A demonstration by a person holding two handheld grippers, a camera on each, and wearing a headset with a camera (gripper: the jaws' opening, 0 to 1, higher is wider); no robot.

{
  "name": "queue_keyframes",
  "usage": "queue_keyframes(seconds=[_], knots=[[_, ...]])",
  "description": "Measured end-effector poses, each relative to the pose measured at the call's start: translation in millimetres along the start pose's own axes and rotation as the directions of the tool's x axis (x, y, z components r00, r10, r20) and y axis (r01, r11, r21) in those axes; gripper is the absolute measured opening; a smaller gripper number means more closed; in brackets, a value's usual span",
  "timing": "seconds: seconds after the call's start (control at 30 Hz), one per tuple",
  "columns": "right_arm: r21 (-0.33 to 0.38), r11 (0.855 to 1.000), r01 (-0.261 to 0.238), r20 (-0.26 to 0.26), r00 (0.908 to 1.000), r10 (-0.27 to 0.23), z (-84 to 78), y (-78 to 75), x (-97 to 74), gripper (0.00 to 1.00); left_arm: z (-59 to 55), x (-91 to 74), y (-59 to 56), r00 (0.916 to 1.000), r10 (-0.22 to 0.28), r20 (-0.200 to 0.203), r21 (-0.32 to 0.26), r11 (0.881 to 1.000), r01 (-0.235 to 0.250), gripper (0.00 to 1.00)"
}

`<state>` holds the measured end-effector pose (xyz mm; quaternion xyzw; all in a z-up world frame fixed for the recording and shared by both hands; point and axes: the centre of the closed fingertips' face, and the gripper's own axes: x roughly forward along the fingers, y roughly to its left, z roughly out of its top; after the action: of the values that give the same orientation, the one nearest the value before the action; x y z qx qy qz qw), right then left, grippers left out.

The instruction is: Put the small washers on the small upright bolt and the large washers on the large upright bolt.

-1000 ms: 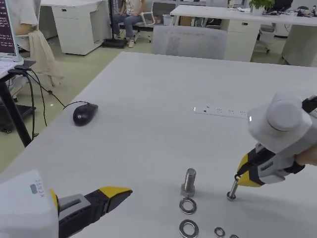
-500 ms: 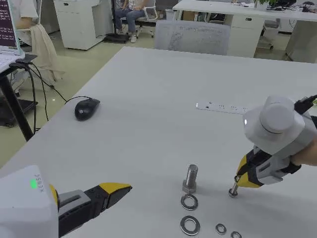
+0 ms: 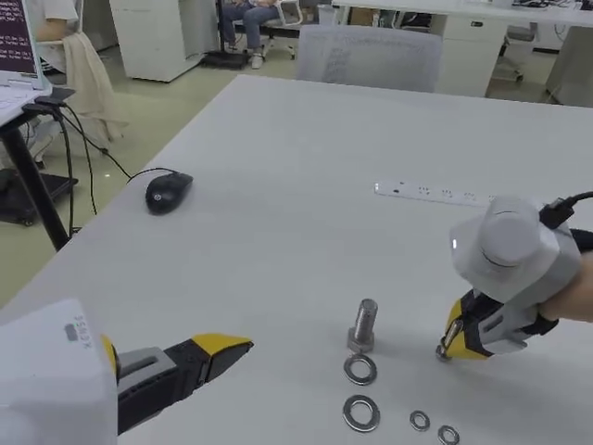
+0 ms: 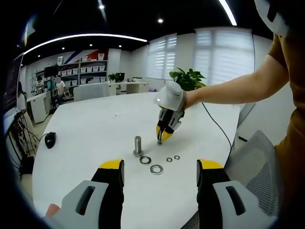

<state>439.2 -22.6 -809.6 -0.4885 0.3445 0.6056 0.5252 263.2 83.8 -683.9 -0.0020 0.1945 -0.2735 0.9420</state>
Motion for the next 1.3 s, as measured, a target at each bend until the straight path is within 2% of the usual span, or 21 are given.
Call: queue_keyframes(seconds=[0.27, 0.4, 0.63, 1.03, 1.3], knots=[[0.009, 1.000, -0.010, -0.002, 1.0000, 0.010, -4.3, 0.5, 7.3, 0.13, -1.4, 1.3, 0.7, 1.0000, 0.004, -0.002, -0.004, 1.000, -0.004, 0.61], [0.010, 1.000, -0.006, 0.008, 1.0000, 0.006, -4.7, 0.9, 7.2, 0.17, -2.1, 1.9, 0.8, 1.0000, 0.007, -0.005, -0.004, 1.000, -0.007, 0.61], [0.034, 0.999, 0.011, 0.017, 0.9998, -0.012, -11.4, 3.5, -3.4, 0.17, -0.5, 0.4, 1.0, 0.9999, 0.011, 0.004, -0.001, 1.000, -0.011, 0.61], [0.080, 0.997, 0.014, 0.020, 0.9997, -0.015, -29.2, 39.1, -12.9, 0.17, 4.6, -3.2, -9.1, 0.9999, -0.005, 0.012, 0.028, 1.000, 0.005, 0.61], [0.095, 0.995, 0.009, 0.035, 0.9993, -0.012, -28.7, 60.5, -16.6, 0.17, 8.2, -6.6, -15.3, 0.9997, -0.018, 0.017, 0.049, 0.999, 0.017, 0.61]])
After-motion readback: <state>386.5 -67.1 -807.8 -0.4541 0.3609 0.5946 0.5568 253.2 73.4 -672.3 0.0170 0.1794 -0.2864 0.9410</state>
